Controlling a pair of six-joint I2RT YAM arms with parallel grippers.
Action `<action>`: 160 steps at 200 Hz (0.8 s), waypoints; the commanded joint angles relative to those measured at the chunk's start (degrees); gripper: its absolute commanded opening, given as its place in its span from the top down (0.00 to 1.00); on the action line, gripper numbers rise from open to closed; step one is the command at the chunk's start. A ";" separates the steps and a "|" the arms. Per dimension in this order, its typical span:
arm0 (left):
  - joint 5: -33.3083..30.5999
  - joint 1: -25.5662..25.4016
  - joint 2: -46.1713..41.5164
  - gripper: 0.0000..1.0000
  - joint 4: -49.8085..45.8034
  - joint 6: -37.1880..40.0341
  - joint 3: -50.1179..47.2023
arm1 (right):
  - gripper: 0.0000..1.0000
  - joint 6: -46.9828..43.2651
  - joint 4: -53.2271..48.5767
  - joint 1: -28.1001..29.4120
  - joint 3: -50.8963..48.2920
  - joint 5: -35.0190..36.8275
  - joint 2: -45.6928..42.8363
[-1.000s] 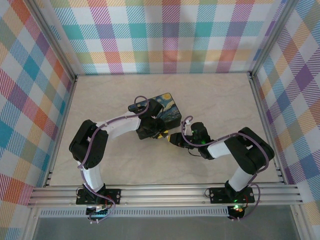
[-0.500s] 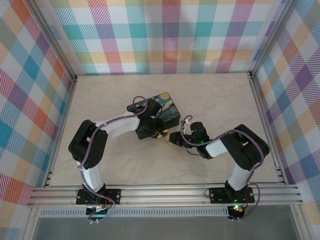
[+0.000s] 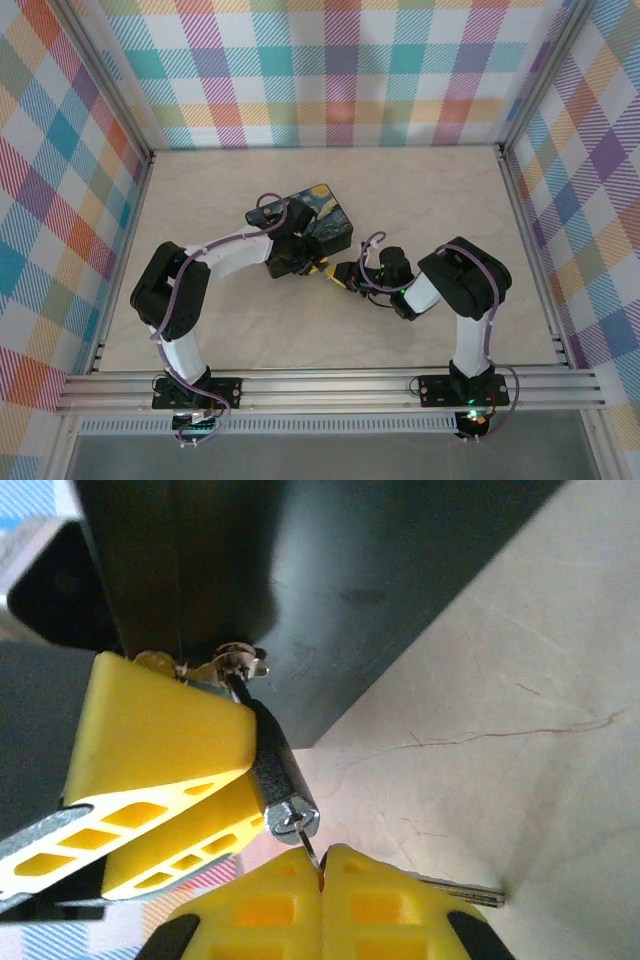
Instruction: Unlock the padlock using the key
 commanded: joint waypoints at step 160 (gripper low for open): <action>2.05 0.25 -8.09 0.59 8.21 1.75 -3.41 | 1.00 35.46 2.04 3.83 -1.94 20.34 -9.56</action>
